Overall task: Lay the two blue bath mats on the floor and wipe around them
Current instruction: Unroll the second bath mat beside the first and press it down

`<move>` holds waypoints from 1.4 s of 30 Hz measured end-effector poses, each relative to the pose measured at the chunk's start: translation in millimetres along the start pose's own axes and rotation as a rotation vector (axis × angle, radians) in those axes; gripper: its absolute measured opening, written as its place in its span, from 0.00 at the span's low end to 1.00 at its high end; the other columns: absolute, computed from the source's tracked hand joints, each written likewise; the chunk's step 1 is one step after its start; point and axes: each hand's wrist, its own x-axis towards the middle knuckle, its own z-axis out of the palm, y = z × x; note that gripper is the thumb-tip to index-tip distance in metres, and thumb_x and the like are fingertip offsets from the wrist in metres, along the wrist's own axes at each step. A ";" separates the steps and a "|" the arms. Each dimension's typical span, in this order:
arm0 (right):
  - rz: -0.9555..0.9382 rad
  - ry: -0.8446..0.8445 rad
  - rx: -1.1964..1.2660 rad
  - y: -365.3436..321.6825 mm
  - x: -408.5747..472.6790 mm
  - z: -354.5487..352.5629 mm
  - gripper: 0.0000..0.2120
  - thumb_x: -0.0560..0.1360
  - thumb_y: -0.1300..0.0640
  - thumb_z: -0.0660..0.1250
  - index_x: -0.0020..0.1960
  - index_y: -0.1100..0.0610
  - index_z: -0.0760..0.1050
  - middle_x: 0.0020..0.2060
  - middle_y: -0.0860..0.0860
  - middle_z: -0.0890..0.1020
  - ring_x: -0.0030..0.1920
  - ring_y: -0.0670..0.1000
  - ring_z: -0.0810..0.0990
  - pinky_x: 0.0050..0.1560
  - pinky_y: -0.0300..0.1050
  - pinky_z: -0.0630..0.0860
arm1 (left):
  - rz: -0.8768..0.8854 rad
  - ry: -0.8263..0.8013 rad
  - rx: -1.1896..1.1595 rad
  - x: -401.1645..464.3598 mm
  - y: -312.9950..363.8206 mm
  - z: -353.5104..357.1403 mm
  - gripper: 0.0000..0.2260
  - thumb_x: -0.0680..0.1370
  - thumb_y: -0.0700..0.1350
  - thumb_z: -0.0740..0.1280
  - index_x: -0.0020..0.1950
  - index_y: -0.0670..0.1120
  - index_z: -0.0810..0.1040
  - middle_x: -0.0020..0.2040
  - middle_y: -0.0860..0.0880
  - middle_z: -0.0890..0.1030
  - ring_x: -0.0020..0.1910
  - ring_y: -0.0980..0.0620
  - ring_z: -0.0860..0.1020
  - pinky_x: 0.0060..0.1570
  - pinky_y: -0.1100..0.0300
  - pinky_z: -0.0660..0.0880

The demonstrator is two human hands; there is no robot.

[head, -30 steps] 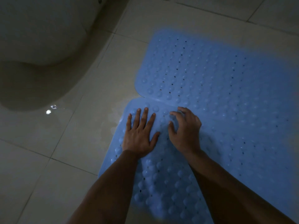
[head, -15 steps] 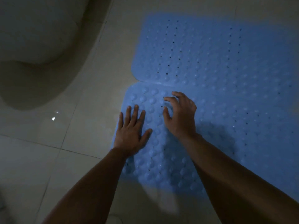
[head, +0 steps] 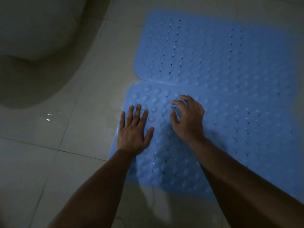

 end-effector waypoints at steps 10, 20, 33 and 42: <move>0.023 -0.130 -0.064 -22.3 -16.0 -23.0 0.16 0.75 0.48 0.64 0.62 0.48 0.78 0.68 0.51 0.76 0.74 0.56 0.71 0.72 0.67 0.63 | -0.029 -0.106 -0.125 3.2 2.2 -14.9 0.32 0.83 0.65 0.48 0.85 0.52 0.54 0.85 0.48 0.48 0.84 0.48 0.41 0.82 0.41 0.43; 0.082 -0.416 -0.242 -63.9 -68.4 32.2 0.39 0.80 0.32 0.49 0.82 0.55 0.58 0.83 0.57 0.54 0.83 0.60 0.51 0.78 0.70 0.55 | -0.093 0.113 -0.197 14.2 -4.5 -43.1 0.22 0.81 0.53 0.56 0.70 0.47 0.79 0.71 0.44 0.78 0.77 0.39 0.68 0.73 0.40 0.70; 0.060 -0.349 -0.296 -58.4 -74.4 42.4 0.38 0.81 0.32 0.50 0.83 0.55 0.57 0.84 0.55 0.50 0.84 0.57 0.46 0.79 0.67 0.50 | -0.109 0.099 -0.179 15.3 -6.8 -20.7 0.24 0.82 0.56 0.55 0.74 0.48 0.75 0.76 0.45 0.72 0.81 0.40 0.61 0.76 0.38 0.64; 0.072 -0.369 -0.236 -56.5 -72.7 40.8 0.37 0.81 0.33 0.51 0.83 0.51 0.53 0.84 0.54 0.47 0.84 0.55 0.42 0.81 0.65 0.45 | -0.148 0.135 -0.181 13.6 -4.5 -34.5 0.24 0.83 0.56 0.54 0.75 0.49 0.75 0.79 0.44 0.68 0.81 0.40 0.60 0.77 0.38 0.62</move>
